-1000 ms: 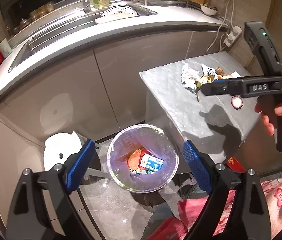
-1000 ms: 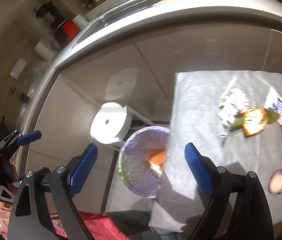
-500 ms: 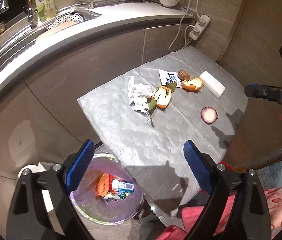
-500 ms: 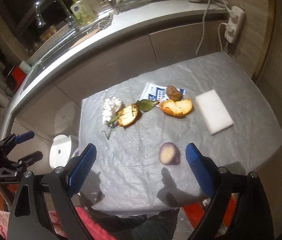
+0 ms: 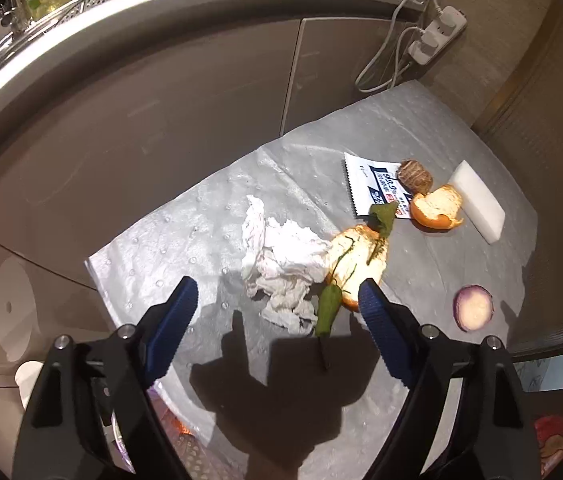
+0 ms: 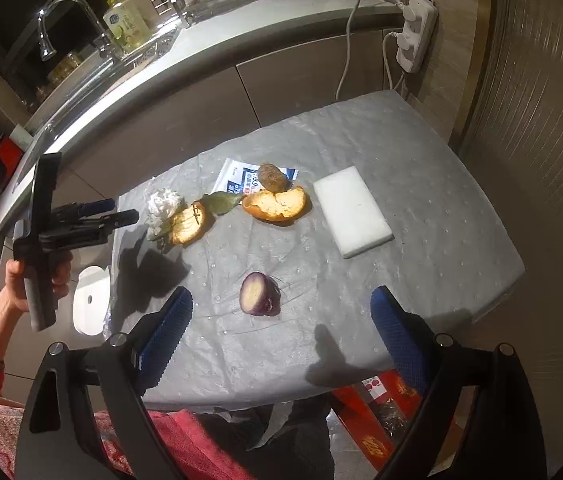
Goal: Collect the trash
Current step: 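Grasp the white crumpled tissue with the left tool while the right tool approaches the onion slice, then grasp the purple onion slice with the right tool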
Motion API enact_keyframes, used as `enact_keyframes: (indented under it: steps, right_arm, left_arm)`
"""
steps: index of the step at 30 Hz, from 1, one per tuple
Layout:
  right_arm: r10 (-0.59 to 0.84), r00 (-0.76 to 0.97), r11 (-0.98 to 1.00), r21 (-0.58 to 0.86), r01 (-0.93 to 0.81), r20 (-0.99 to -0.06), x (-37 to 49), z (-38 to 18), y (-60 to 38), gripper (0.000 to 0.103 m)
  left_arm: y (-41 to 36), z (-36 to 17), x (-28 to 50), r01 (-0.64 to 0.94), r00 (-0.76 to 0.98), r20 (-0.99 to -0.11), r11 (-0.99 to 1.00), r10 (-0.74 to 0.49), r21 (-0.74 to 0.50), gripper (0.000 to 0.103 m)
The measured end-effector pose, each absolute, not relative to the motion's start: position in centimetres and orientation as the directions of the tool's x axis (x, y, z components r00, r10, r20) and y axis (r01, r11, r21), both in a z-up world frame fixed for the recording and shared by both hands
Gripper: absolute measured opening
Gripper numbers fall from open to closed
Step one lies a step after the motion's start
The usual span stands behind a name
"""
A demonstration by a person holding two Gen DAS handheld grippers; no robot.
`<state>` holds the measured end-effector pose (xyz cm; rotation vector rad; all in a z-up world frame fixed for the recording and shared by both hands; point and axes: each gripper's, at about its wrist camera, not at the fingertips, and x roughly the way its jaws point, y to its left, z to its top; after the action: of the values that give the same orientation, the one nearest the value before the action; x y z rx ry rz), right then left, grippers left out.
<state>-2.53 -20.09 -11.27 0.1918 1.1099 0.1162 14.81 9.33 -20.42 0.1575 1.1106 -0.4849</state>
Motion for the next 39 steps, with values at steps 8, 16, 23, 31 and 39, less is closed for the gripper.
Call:
enact_keyframes:
  steps: [8, 16, 23, 31, 39]
  right_arm:
    - [0.193, 0.417, 0.978, 0.210, -0.005, -0.888, -1.2, -12.0, -21.2, 0.090]
    - [0.224, 0.409, 0.973, 0.227, -0.043, -0.885, 0.4, -12.6, -20.1, 0.090]
    - [0.256, 0.410, 0.967, 0.239, -0.093, -0.876, 0.9, -13.0, -17.8, 0.090]
    - [0.171, 0.389, 0.970, 0.084, -0.230, -0.905, -0.4, -17.9, -12.2, 0.082]
    - [0.024, 0.400, 0.963, -0.086, -0.254, -0.916, -0.1, -23.4, -9.6, 0.073]
  left_arm:
    - [7.4, -24.6, 17.3, 0.426, 0.276, -0.931, 0.898, -0.240, -0.106, 0.033]
    - [8.8, -20.9, 15.7, 0.398, 0.342, -0.905, 0.911, -0.253, -0.104, 0.021]
    - [11.5, -15.5, 10.6, 0.379, 0.424, -0.857, 0.917, -0.292, -0.125, 0.021]
    - [14.0, -12.2, 3.0, 0.378, 0.459, -0.833, 0.916, -0.310, -0.133, 0.021]
    - [16.1, -10.8, -2.4, 0.379, 0.460, -0.825, 0.913, -0.327, -0.150, 0.021]
